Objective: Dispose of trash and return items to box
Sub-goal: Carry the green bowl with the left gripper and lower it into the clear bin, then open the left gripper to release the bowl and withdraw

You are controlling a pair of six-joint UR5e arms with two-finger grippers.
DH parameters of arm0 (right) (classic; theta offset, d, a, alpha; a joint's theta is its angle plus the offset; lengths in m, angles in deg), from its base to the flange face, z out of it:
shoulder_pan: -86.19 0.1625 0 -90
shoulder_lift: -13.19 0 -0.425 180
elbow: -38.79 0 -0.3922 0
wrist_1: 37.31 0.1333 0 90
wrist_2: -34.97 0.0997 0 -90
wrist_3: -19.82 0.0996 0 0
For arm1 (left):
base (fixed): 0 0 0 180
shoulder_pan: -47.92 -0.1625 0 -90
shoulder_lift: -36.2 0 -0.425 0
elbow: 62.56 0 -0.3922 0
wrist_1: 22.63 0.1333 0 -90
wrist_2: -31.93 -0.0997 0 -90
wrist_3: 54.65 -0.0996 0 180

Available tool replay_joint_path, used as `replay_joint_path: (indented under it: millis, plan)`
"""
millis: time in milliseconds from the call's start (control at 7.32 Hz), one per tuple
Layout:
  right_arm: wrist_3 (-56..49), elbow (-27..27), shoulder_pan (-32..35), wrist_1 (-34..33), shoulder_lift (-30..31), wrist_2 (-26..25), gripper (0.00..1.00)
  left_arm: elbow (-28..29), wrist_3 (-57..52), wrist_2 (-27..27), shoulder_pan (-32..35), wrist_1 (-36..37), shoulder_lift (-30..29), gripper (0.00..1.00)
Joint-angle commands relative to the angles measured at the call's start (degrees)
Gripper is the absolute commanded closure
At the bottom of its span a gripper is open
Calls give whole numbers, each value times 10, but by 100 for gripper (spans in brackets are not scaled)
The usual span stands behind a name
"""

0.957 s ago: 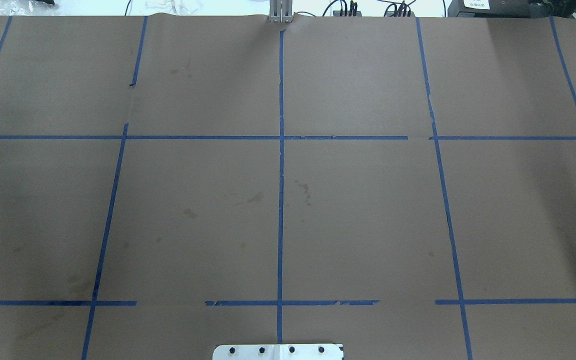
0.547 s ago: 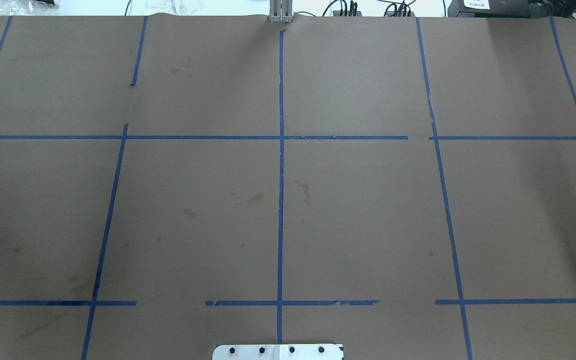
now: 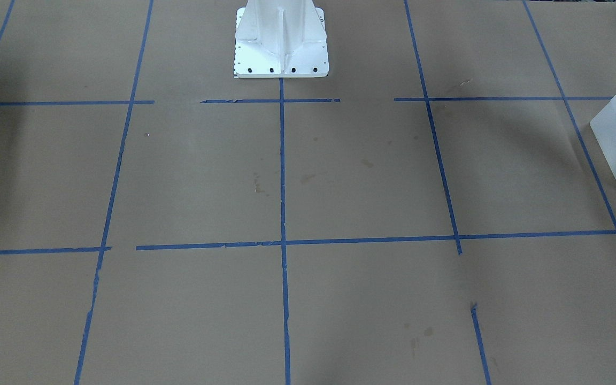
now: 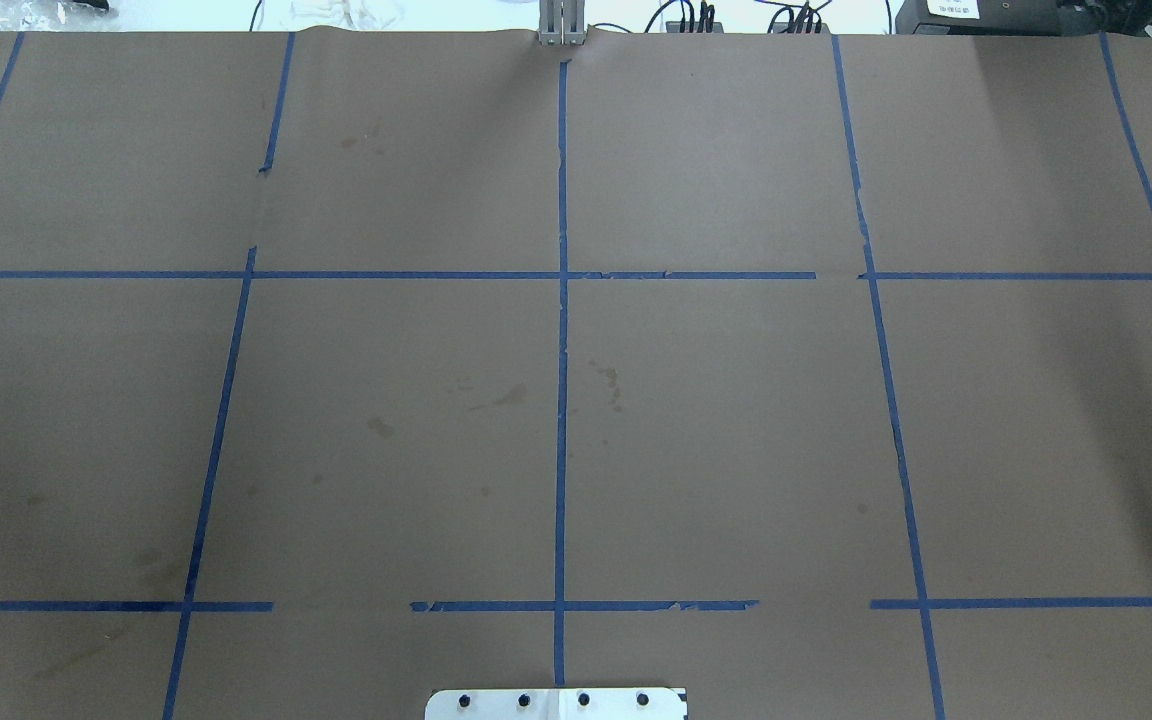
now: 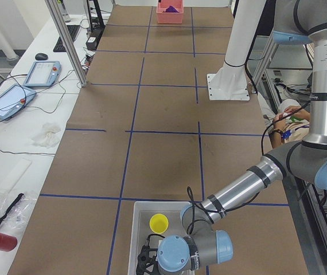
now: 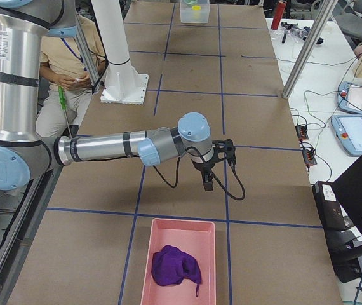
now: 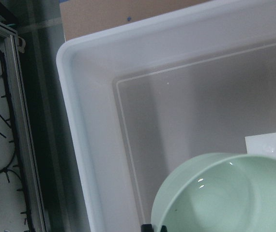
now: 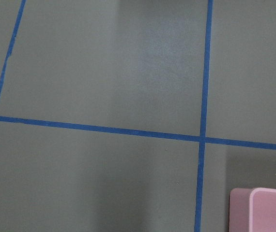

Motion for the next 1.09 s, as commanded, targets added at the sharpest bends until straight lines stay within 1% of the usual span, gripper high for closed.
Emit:
replay_joint_path:
  millis: [0, 137, 273, 410, 683, 820, 957]
  plan:
    - [0, 0, 0, 0, 0, 0, 0, -35, 1, 0, 0, 0, -1, 37]
    - [0, 0, 0, 0, 0, 1, 0, -91, 42, 0, -1, 7, -1, 36]
    - [0, 0, 0, 0, 1, 3, 0, -166, 68, 5, -1, 31, 5, 36]
    - [0, 0, 0, 0, 2, 2, 0, -237, 120, 52, -11, 95, 0, 36]
    - [0, 0, -5, 0, 2, -1, 0, -415, 247, 64, -90, 200, -5, 36]
    - [-1, -1, -10, 0, 2, -4, 0, -464, 288, 67, -137, 223, -8, 35]
    - [-1, -3, -16, -1, 1, -7, 0, -485, 362, 112, -202, 224, -22, 34]
